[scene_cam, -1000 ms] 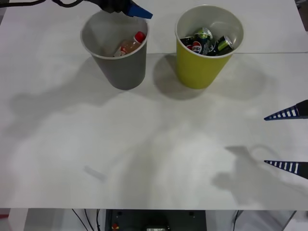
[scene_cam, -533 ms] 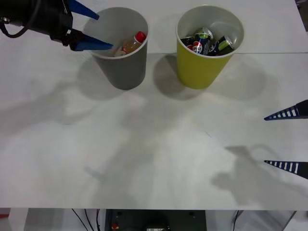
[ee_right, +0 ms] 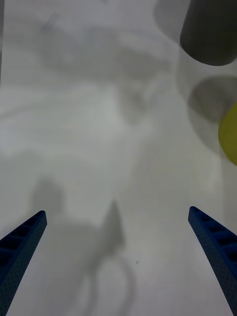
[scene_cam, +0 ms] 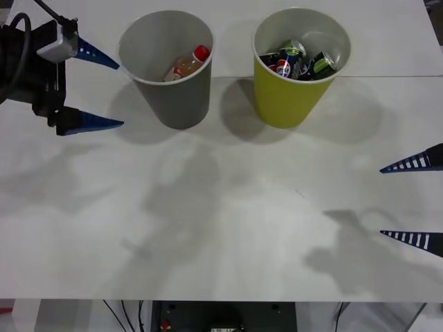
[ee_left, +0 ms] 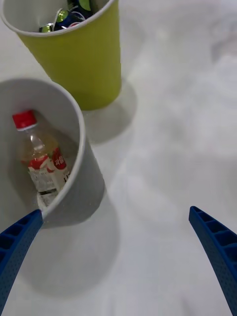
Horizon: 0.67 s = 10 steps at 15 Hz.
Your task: Put the can into the green bin and the plastic bottle into the gray bin
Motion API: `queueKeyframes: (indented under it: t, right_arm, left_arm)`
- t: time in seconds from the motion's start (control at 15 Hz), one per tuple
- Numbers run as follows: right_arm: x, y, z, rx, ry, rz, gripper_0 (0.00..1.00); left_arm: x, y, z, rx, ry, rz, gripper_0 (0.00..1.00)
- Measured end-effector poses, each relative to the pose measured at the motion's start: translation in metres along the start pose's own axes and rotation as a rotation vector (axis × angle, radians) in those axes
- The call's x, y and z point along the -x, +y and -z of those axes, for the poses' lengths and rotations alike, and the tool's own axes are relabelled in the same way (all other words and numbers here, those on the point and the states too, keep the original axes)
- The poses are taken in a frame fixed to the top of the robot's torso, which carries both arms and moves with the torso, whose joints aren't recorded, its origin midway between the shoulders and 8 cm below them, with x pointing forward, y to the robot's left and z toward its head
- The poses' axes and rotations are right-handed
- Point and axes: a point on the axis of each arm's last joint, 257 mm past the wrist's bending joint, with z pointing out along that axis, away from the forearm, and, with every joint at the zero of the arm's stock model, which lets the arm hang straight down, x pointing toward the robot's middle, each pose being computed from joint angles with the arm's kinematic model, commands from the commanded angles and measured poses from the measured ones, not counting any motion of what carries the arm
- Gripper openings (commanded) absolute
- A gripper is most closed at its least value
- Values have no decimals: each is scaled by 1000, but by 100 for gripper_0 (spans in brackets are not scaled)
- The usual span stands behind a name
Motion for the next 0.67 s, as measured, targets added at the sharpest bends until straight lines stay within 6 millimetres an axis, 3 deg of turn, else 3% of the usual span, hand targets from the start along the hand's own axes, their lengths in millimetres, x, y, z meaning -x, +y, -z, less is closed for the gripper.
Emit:
queueKeyframes:
  t: [0.67]
  right_arm:
    - [0, 0, 0, 0, 0, 0, 100]
  left_arm:
    - [-56, -90, 39, -37, 1, -94, 100]
